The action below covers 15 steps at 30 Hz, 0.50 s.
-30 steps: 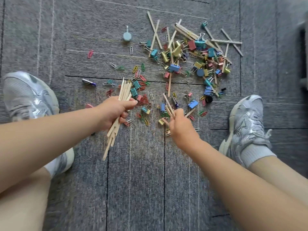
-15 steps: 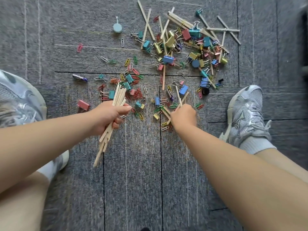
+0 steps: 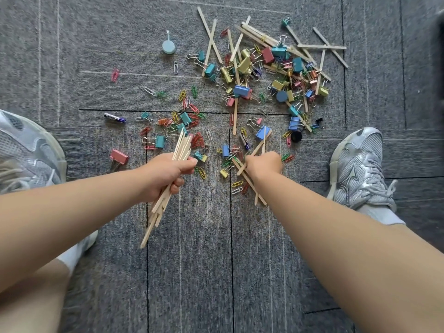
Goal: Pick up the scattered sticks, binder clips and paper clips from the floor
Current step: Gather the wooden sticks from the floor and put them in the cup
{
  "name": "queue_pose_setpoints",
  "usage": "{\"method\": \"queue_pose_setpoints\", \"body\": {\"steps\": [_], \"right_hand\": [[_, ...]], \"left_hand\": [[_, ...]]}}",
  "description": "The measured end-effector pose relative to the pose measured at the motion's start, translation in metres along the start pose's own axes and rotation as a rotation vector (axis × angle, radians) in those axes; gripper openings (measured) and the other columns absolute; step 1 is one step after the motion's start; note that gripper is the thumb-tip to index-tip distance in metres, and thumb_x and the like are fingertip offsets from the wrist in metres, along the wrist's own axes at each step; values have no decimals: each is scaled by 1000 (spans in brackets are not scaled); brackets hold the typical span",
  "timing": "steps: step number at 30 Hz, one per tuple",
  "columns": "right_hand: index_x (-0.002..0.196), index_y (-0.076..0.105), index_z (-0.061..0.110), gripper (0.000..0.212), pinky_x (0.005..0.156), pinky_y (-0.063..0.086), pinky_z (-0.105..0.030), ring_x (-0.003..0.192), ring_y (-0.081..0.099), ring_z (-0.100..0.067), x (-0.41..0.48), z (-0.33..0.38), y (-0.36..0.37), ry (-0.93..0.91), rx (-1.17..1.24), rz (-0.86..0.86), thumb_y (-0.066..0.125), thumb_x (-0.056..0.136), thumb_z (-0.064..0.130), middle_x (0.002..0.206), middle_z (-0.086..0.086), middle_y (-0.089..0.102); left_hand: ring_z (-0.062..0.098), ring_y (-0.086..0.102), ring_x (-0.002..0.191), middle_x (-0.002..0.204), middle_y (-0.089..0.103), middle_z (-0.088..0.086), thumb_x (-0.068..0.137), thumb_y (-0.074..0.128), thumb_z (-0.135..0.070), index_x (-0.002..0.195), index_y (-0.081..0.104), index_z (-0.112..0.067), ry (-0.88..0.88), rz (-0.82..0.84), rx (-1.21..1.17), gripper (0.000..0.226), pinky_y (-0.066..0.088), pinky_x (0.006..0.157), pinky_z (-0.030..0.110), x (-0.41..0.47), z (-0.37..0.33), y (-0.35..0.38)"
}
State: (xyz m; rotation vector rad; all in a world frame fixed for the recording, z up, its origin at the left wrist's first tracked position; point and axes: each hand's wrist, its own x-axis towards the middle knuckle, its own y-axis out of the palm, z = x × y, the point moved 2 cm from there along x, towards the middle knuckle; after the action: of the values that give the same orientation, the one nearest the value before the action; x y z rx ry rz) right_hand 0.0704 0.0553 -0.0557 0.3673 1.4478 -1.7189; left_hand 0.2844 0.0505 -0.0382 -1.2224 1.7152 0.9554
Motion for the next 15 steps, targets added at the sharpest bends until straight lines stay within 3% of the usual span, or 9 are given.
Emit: {"method": "queue_pose_setpoints", "body": {"steps": [3,7,12,15], "right_hand": [[63,41,13,30,50,36,-24,52,38,-15,-2,3,-1,15,37,73,61,84,20,65,-2,45],[78,52,8,15,48,29,-26,55,39,-17,-12,-6,-11,-46,2,43,51,82,22,72,-4,51],[68,42,15,25,50,34,-28,57,42,-17,-20,-22,-29,-292,-205,25,41,90,25,68,0,48],[82,46,12,25,48,30,-27,58,41,-13,-22,-27,-27,-331,-202,75,35,100,25,76,0,48]], "left_hand": [[5,34,41,72,56,-1,91,61,-25,98,51,-12,-4,10,-9,18,30,33,16,1,-1,-1],[5,34,42,71,55,0,93,59,-22,100,52,-12,4,-13,-16,15,30,33,15,2,-2,-4],[5,36,42,71,55,0,92,60,-22,99,52,-10,9,-8,5,16,30,33,15,0,-3,-3],[5,35,41,69,55,-1,92,60,-22,95,52,-8,-1,-1,7,16,30,32,16,0,-1,-3]]}}
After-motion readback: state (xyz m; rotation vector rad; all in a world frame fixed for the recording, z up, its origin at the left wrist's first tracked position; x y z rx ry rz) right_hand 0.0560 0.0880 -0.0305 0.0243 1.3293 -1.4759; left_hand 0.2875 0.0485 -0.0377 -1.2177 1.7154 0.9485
